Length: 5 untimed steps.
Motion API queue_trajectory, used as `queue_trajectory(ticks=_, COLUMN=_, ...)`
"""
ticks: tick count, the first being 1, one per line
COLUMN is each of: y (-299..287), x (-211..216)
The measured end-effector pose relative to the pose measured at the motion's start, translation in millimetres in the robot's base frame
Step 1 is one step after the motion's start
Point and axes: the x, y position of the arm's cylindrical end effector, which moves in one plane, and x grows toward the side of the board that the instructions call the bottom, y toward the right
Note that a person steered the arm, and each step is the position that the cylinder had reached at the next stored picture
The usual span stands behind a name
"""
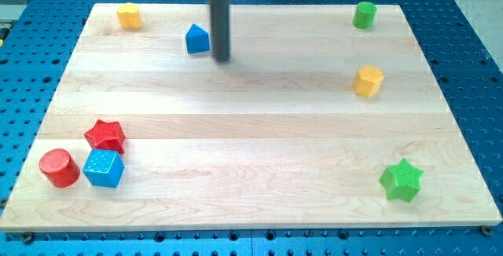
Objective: Move the blue triangle towards the red star
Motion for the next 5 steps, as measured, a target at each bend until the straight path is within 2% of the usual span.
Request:
queue_trajectory(ticks=1, y=58.0, x=-22.1)
queue_trajectory(ticks=2, y=28.8, x=-84.7)
queue_trajectory(ticks=3, y=-57.0, x=-61.9)
queue_trajectory(ticks=4, y=-84.8, x=34.8)
queue_trajectory(ticks=5, y=-92.0, x=-26.8)
